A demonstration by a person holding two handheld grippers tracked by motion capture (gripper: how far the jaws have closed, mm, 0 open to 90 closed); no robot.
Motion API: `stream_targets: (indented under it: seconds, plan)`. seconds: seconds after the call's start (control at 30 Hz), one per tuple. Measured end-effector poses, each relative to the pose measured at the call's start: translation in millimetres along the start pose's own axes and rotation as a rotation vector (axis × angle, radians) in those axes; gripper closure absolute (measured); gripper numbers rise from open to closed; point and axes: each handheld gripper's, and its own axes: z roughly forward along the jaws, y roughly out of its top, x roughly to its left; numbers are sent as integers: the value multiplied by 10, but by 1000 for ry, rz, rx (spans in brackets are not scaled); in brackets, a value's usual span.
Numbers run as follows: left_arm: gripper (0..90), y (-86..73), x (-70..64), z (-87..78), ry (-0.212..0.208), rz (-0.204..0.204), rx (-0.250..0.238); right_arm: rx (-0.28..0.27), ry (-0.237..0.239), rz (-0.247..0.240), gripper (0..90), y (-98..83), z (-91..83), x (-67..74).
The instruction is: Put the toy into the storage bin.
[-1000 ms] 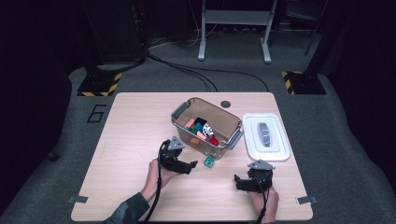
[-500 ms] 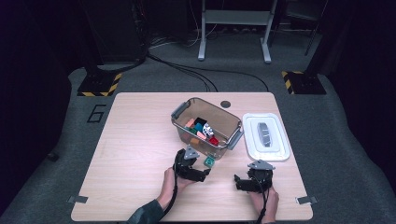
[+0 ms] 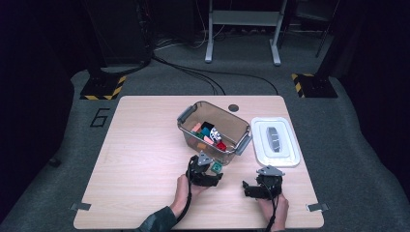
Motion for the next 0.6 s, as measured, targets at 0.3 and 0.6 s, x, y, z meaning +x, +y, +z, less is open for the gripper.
stream_targets:
  seconds: [0.3, 0.6]
  plan:
    - [508, 5, 11, 43, 18, -16, -1, 0, 1, -1, 52, 0, 0, 0]
    - [590, -9, 46, -18, -20, -13, -11, 0, 1, -1, 52, 0, 0, 0]
